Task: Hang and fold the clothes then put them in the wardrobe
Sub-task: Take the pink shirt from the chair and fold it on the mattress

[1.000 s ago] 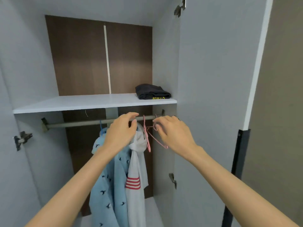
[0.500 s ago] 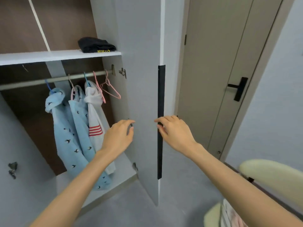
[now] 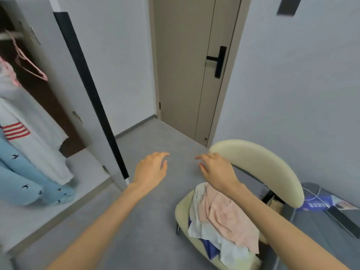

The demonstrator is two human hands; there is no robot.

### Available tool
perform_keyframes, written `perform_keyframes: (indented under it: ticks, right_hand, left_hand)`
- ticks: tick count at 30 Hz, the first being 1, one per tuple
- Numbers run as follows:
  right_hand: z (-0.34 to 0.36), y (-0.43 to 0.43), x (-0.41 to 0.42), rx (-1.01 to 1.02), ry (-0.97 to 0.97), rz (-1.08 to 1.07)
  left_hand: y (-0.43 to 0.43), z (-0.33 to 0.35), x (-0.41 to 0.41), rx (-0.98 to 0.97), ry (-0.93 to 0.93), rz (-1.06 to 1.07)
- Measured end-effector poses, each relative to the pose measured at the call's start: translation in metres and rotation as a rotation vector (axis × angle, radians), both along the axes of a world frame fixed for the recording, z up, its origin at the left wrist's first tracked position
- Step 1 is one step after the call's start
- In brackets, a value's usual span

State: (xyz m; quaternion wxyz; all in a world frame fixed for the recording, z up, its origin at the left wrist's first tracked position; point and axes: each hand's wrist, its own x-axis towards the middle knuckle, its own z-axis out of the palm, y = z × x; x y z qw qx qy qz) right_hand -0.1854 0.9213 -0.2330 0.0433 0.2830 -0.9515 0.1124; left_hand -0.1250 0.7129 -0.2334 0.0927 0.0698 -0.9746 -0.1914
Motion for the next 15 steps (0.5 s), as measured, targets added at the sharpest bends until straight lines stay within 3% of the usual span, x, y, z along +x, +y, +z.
perform_keyframes:
  ticks: [15]
  right_hand:
    - [-0.222,0.135,0.008,0.169,-0.46,-0.331]
  left_hand:
    - [0.13,-0.218,-0.027,0.151,-0.257,-0.186]
